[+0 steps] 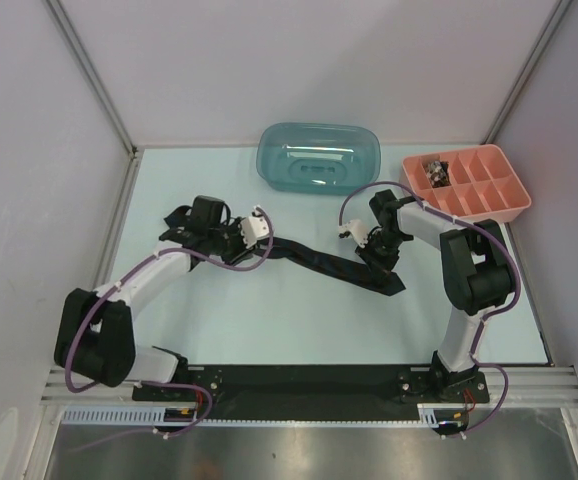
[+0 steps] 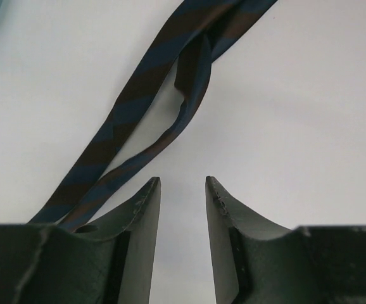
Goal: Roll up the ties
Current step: Flatten out the tie at the center of the board.
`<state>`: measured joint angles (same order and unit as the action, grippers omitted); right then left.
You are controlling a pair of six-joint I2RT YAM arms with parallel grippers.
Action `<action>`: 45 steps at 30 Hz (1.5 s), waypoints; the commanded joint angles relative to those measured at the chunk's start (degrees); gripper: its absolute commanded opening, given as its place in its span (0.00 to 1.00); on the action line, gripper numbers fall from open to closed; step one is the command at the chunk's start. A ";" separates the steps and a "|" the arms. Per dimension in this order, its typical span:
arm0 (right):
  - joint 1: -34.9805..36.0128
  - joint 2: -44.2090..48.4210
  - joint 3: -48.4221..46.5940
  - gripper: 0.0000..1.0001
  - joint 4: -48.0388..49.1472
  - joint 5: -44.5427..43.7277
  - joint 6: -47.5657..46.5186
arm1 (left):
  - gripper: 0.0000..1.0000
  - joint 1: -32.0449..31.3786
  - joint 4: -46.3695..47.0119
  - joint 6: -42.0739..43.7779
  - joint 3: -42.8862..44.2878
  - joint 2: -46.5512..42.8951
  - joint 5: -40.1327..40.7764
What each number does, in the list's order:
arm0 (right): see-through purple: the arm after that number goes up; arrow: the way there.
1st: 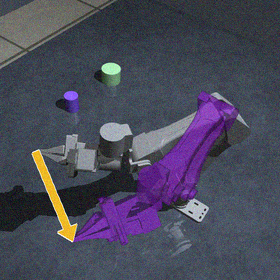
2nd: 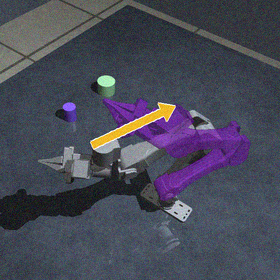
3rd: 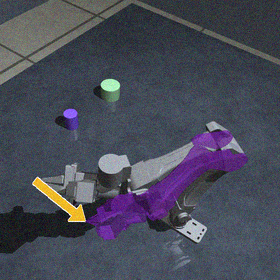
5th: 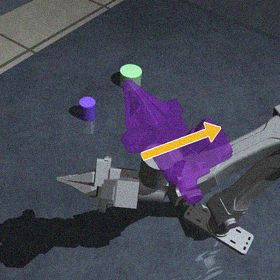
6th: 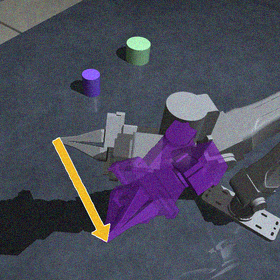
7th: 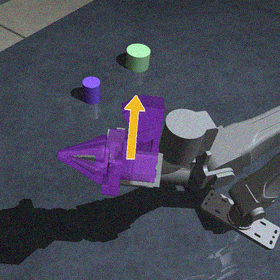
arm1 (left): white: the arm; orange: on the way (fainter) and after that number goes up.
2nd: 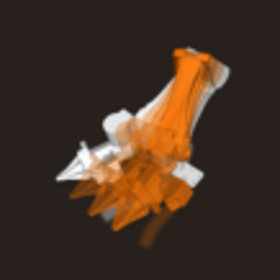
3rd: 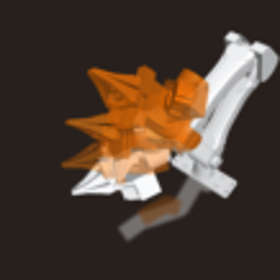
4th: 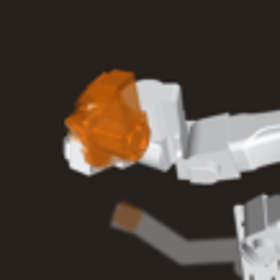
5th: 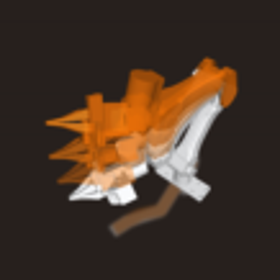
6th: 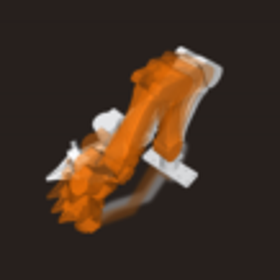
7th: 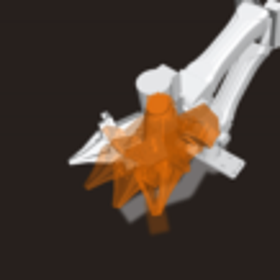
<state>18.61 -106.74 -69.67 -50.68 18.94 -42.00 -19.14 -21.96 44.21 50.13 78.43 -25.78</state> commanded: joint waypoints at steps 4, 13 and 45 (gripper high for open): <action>0.02 -1.72 0.15 0.00 1.89 -0.04 0.60 | 0.39 -3.54 6.74 -3.15 3.65 8.66 -0.06; -0.15 -0.93 1.29 0.00 2.86 -0.92 0.43 | 0.36 -3.19 6.16 -10.89 12.43 22.53 4.43; -7.28 10.66 0.23 0.51 -2.85 1.89 -3.45 | 0.75 6.74 -6.69 -15.47 12.35 12.18 -5.51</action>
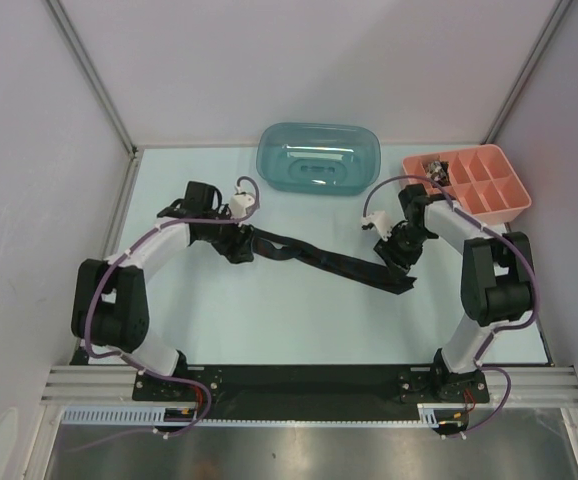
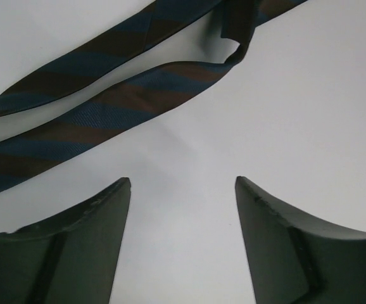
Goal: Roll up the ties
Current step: Flatten out the tie at the center of the board.
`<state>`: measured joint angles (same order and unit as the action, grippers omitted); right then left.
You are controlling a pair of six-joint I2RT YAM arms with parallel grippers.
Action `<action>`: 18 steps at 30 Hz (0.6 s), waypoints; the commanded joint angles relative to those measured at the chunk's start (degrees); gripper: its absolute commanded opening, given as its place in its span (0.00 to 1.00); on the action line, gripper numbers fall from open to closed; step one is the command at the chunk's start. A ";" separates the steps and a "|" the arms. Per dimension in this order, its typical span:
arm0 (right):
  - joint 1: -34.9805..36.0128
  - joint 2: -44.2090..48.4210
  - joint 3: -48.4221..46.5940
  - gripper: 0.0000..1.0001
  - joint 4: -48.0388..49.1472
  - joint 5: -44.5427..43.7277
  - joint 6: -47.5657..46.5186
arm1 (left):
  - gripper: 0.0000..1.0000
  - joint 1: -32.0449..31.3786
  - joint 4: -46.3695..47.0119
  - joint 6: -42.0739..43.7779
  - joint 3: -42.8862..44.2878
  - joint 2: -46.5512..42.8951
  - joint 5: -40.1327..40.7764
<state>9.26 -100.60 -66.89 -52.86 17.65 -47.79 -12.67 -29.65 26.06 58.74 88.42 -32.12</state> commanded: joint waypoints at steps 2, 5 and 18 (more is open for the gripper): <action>3.30 5.06 -1.67 0.62 0.74 2.48 3.66 | 0.76 0.36 0.91 3.38 4.97 4.03 2.23; 6.91 4.36 0.09 0.65 4.60 -0.23 5.24 | 0.78 1.15 0.82 3.20 6.47 5.87 2.58; 13.07 -4.26 3.95 0.41 9.98 -7.54 2.55 | 0.75 11.26 -0.14 1.00 10.78 8.26 1.27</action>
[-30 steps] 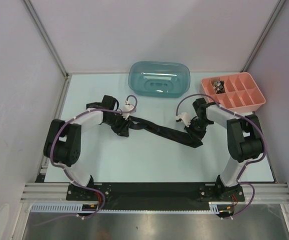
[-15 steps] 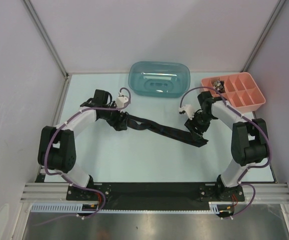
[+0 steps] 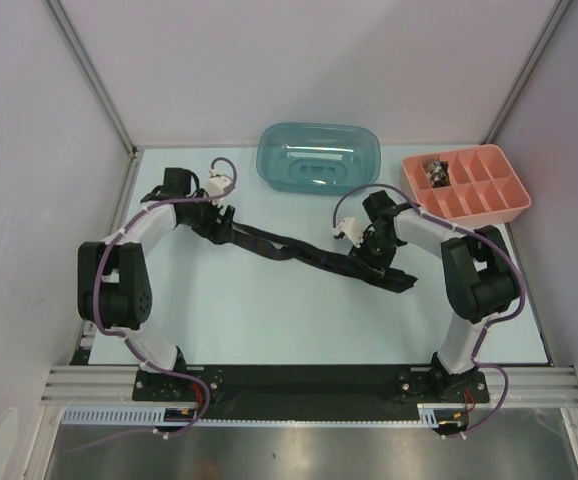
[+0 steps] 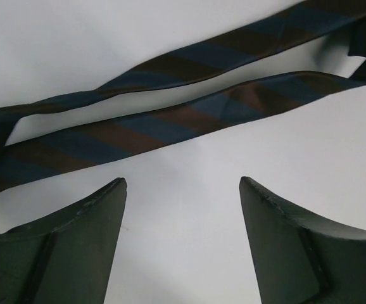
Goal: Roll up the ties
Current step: Flatten out the tie at the center of the board.
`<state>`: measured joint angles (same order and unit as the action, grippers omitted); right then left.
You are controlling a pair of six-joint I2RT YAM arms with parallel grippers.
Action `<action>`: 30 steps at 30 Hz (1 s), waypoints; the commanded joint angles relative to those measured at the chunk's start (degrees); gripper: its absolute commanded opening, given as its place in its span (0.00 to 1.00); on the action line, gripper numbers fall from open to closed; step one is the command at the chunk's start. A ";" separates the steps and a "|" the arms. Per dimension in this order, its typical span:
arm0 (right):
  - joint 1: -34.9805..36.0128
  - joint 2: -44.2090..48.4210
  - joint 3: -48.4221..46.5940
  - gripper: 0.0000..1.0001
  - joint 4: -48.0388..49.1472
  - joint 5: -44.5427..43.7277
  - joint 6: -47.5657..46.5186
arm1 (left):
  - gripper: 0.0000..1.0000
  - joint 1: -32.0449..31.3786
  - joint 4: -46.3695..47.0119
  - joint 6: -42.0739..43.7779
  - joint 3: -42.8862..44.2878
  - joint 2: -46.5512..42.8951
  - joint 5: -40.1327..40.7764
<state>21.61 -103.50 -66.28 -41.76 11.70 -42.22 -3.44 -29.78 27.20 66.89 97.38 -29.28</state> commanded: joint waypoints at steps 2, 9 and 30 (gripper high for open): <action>-0.15 0.93 5.80 0.22 -2.62 -2.21 -5.49 | 0.73 2.82 -1.15 1.61 2.28 -1.23 -1.66; -9.02 7.78 8.54 0.00 -12.55 -2.92 -19.29 | 0.69 7.13 -0.81 0.14 0.34 -5.36 -0.79; -6.67 1.12 -16.59 0.60 -13.89 20.20 3.88 | 0.77 -8.06 1.57 20.69 20.64 13.87 -2.10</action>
<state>12.53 -98.32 -80.40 -59.59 26.65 -47.51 -9.30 -28.56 40.60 82.54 106.56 -31.20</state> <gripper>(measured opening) 0.622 0.768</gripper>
